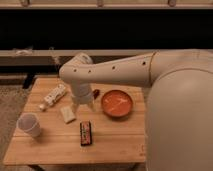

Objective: Push the ceramic bowl across the table

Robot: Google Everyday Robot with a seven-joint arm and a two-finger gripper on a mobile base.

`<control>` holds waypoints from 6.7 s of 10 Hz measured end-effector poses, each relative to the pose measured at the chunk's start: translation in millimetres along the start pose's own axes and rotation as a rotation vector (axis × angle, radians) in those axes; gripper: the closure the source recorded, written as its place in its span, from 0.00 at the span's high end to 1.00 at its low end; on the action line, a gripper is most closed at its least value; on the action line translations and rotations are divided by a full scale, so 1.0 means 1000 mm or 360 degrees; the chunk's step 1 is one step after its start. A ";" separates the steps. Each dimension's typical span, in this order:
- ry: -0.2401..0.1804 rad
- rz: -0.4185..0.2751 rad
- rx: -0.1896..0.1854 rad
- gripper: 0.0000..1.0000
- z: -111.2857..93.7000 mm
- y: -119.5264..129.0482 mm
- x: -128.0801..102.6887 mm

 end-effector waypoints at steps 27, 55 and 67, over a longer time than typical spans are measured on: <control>-0.0040 -0.0020 -0.0040 0.65 0.104 -0.133 -0.126; 0.0007 -0.0377 -0.0037 0.00 0.137 -0.052 -0.149; 0.0063 0.0118 0.0099 0.00 0.093 -0.133 -0.025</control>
